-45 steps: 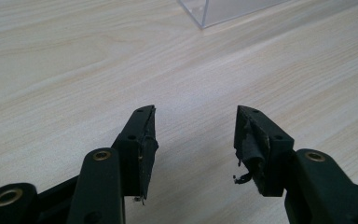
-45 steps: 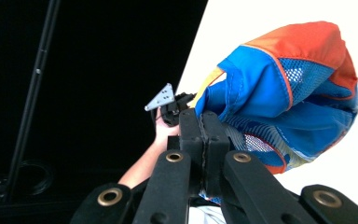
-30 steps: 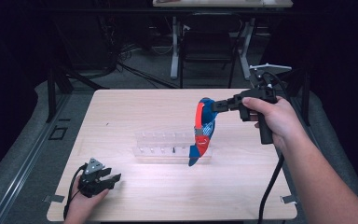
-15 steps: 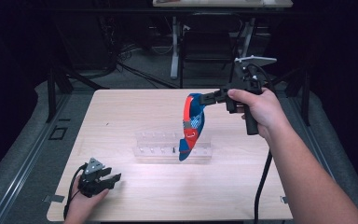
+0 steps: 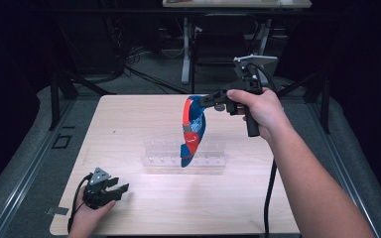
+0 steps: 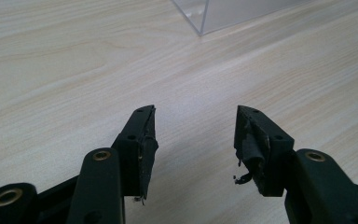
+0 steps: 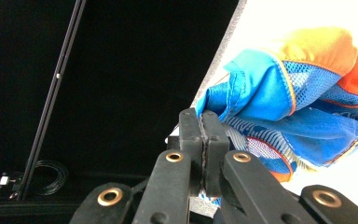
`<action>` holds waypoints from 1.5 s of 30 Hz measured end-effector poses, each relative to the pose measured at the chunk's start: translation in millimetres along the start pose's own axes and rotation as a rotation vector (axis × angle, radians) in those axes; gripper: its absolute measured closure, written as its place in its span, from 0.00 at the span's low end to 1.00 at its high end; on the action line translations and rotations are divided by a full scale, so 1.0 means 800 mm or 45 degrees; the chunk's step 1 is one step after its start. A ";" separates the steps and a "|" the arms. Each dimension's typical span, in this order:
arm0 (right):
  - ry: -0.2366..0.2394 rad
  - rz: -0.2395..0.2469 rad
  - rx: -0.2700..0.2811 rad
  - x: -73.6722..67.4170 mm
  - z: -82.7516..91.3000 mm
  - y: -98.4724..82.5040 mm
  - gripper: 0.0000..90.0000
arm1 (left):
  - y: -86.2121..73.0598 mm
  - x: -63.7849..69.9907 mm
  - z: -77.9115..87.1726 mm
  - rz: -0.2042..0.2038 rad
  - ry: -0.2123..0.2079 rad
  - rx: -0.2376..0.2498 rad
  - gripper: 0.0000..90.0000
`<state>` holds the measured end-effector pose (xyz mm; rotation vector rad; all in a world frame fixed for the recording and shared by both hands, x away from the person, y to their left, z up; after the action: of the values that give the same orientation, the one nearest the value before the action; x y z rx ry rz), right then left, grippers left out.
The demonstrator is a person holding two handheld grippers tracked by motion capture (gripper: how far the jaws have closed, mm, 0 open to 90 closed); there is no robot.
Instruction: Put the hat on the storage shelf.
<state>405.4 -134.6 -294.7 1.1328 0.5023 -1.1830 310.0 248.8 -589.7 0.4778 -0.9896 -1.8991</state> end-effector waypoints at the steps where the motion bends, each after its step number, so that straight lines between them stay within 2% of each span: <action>1: 0.003 0.001 -0.003 0.000 -0.002 0.001 1.00 | 0.000 0.000 0.000 0.004 0.003 0.002 0.54; 11: 0.022 0.006 -0.018 -0.001 -0.024 0.011 1.00 | 0.002 0.000 0.002 0.012 0.013 0.029 0.54; 16: 0.013 0.018 -0.026 -0.001 -0.032 0.013 1.00 | 0.002 0.000 0.002 0.014 0.015 0.031 0.53; 19: -0.006 0.010 -0.031 0.005 -0.037 0.015 1.00 | 0.002 0.000 0.001 0.013 0.014 0.035 0.53; 30: -0.024 -0.010 -0.031 0.020 -0.033 0.016 1.00 | 0.005 0.006 0.000 -0.001 0.007 0.038 0.52; 37: -0.036 -0.027 -0.028 0.030 -0.038 0.015 1.00 | 0.017 0.019 0.002 -0.016 -0.028 0.099 0.52; 40: -0.031 -0.026 -0.025 0.031 -0.040 0.015 1.00 | 0.020 0.024 0.002 -0.020 -0.046 0.104 0.52; 45: -0.033 -0.021 -0.023 0.030 -0.044 0.011 1.00 | 0.031 0.039 0.002 -0.064 -0.070 0.135 0.52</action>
<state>430.3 -115.0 -324.7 1.0987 0.5020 -1.2036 306.6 216.5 -566.6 0.5185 -1.1282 -1.9197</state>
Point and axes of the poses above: each handheld gripper's, and its own axes: z roughly backward along the jaws, y roughly out of its top, x roughly to its right, the point moved 3 cm from there along -z, roughly forward along the jaws, and after that the axes turned 6 degrees about x, right-handed, at the moved point
